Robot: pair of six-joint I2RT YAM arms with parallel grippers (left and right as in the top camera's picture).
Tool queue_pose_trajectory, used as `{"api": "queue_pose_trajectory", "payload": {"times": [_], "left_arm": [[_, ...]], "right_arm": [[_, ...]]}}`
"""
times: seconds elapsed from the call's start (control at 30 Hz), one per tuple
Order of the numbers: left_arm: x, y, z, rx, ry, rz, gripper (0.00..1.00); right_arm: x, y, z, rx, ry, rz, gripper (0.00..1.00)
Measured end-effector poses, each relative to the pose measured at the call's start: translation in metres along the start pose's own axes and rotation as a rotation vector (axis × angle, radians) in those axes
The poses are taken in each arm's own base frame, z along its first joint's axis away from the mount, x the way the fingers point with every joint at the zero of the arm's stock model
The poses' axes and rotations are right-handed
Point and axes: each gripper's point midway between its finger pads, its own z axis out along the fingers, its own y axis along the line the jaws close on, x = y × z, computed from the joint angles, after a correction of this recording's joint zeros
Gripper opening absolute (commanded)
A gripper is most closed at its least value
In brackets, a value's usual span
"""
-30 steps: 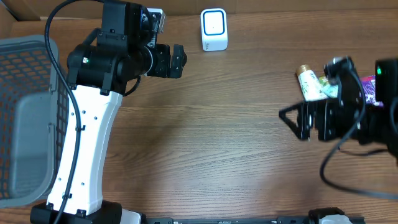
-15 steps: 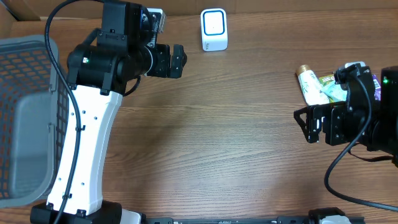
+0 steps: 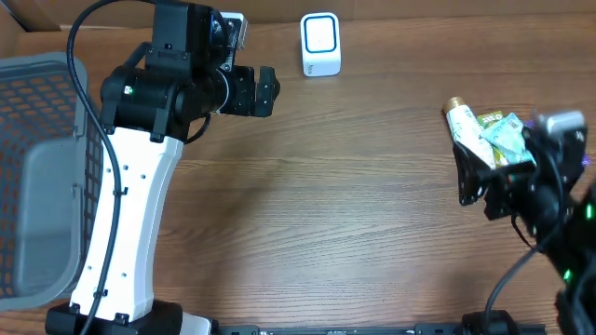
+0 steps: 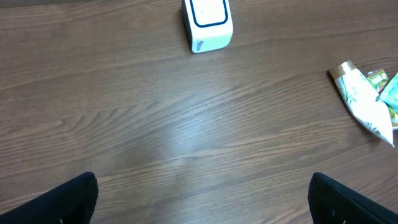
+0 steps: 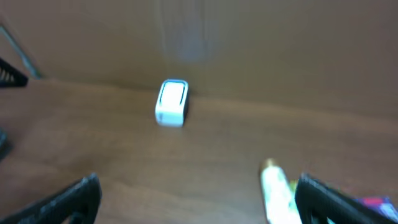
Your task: Scan the item barcode
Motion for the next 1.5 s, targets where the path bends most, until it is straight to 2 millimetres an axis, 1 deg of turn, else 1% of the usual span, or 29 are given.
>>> {"api": "queue_pose_trajectory", "payload": {"times": [0.03, 0.1, 0.2, 0.43, 0.5, 0.53, 0.67, 0.73, 1.0, 1.23, 1.5], "left_arm": [[0.000, 0.000, 0.000, 0.001, 0.000, 0.000, 1.00], [0.000, 0.000, 0.000, 0.000, 0.000, 0.000, 0.99], [0.000, 0.000, 0.000, 0.000, 0.000, 0.000, 1.00], [0.000, 0.000, 0.000, 0.000, 0.000, 0.000, 1.00], [0.000, 0.000, 0.000, 0.000, 0.000, 0.000, 0.99], [0.000, 0.000, 0.000, 0.000, 0.000, 0.000, 0.99], [0.000, 0.000, 0.000, 0.000, 0.000, 0.000, 0.99], [0.000, 0.000, 0.000, 0.000, 0.000, 0.000, 1.00], [0.000, 0.000, 0.000, 0.000, 0.000, 0.000, 1.00], [0.000, 0.000, 0.000, 0.000, 0.000, 0.000, 1.00], [0.000, 0.000, 0.000, 0.000, 0.000, 0.000, 1.00]], "right_arm": [[-0.003, -0.001, -0.002, 0.007, -0.078, -0.013, 1.00], [0.001, -0.003, -0.005, 0.017, -0.177, -0.029, 1.00], [0.017, -0.006, -0.002, 0.032, -0.293, -0.045, 1.00], [0.068, -0.013, 0.011, 0.046, -0.529, -0.073, 1.00], [0.084, -0.014, 0.015, 0.047, -0.558, -0.077, 1.00], [0.095, -0.015, 0.018, 0.047, -0.560, -0.077, 1.00], [0.129, -0.018, 0.032, 0.052, -0.523, -0.071, 1.00], [0.141, -0.019, 0.037, 0.051, -0.501, -0.069, 1.00], [0.192, -0.022, 0.054, 0.050, -0.296, -0.037, 1.00], [0.193, -0.021, 0.054, 0.035, -0.294, 0.021, 1.00], [0.193, -0.021, 0.054, 0.030, -0.294, 0.040, 1.00]]}}
